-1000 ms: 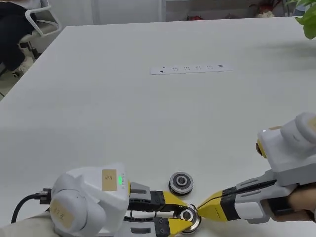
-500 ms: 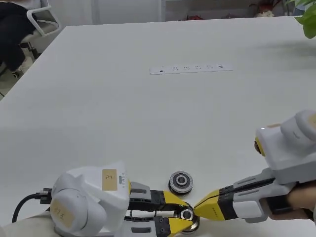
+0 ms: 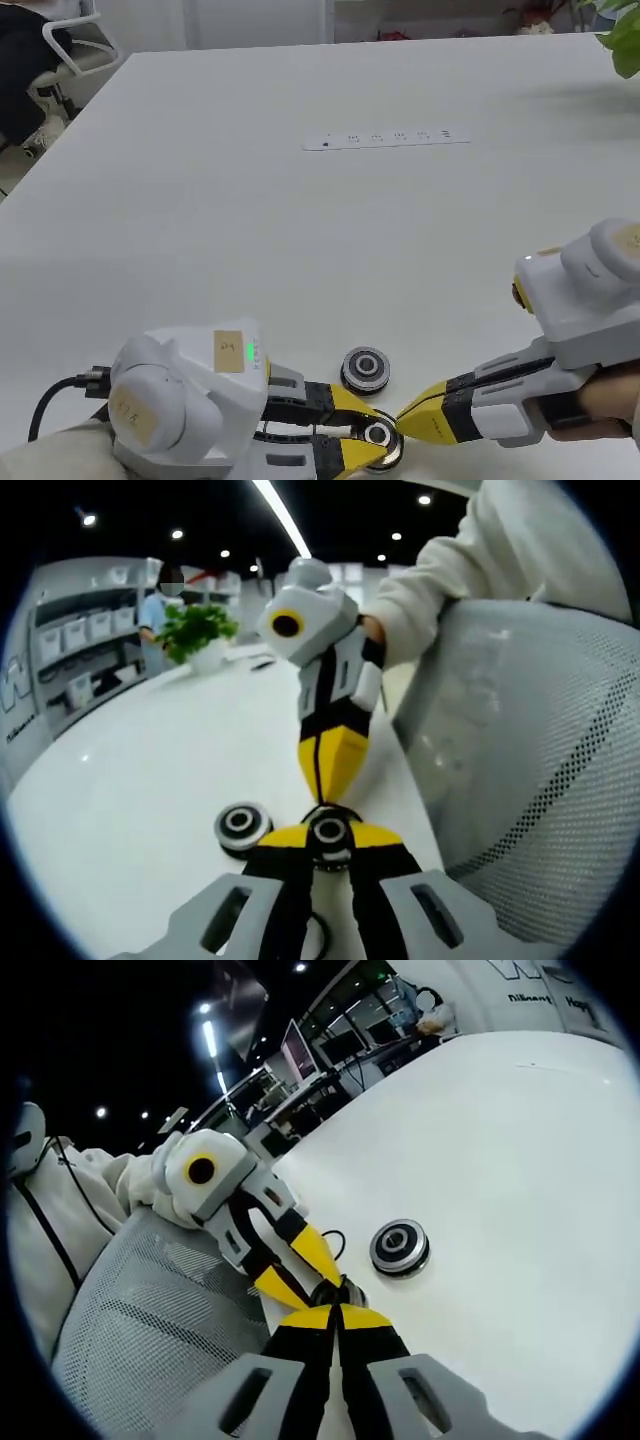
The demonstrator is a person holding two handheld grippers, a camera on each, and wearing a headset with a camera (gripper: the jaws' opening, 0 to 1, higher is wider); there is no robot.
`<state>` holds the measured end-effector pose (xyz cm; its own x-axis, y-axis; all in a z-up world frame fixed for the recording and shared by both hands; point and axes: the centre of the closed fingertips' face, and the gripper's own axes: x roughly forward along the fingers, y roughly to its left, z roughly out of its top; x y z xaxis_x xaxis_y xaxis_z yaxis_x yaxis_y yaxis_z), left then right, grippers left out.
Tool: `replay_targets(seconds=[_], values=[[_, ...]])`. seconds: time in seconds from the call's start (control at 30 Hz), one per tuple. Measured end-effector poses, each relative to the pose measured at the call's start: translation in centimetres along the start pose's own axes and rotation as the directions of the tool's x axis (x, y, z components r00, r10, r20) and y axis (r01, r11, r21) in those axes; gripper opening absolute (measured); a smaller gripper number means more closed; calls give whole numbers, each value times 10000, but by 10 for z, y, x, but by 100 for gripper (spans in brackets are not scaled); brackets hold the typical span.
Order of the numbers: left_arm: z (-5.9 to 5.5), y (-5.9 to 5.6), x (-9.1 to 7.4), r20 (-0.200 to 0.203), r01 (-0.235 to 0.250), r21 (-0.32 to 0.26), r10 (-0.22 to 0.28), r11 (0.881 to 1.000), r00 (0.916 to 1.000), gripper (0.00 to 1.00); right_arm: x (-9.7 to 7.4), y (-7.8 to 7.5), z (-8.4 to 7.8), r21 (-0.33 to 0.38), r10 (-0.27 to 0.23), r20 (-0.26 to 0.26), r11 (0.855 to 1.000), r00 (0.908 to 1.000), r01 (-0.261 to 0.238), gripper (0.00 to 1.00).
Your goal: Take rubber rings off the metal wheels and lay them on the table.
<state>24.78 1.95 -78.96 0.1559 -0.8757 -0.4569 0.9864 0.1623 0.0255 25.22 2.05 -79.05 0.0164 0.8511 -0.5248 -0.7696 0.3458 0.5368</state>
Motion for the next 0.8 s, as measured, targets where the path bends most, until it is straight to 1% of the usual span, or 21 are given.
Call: replay_targets(seconds=[0.1,0.13,0.2,0.43,0.57,0.67,0.8], values=[[0,1,-3,-137,-6,93,8,10000,9999,16,0,0,0,-9,-28,-39,10000,10000,28,0],[1,2,-5,-95,17,-54,-17,10000,10000,17,-1,0,0,-19,-46,-50,10000,10000,46,0],[4,3,-8,14,32,-111,-32,9999,10000,18,-1,0,1,-8,-46,-44,10000,10000,46,0],[17,7,-21,178,-79,90,77,9999,9998,33,-3,1,1,-36,-63,-62,10000,10000,63,0],[26,9,-27,428,-141,9,140,9999,9990,38,-4,1,1,-58,-51,-71,10000,10000,51,0],[28,10,-31,510,-240,13,239,9997,9984,42,-5,1,1,-137,-64,-101,9999,9999,63,0],[28,9,-35,486,-262,-67,265,9996,9985,45,-6,2,2,-191,-78,-115,9998,9999,75,0]])
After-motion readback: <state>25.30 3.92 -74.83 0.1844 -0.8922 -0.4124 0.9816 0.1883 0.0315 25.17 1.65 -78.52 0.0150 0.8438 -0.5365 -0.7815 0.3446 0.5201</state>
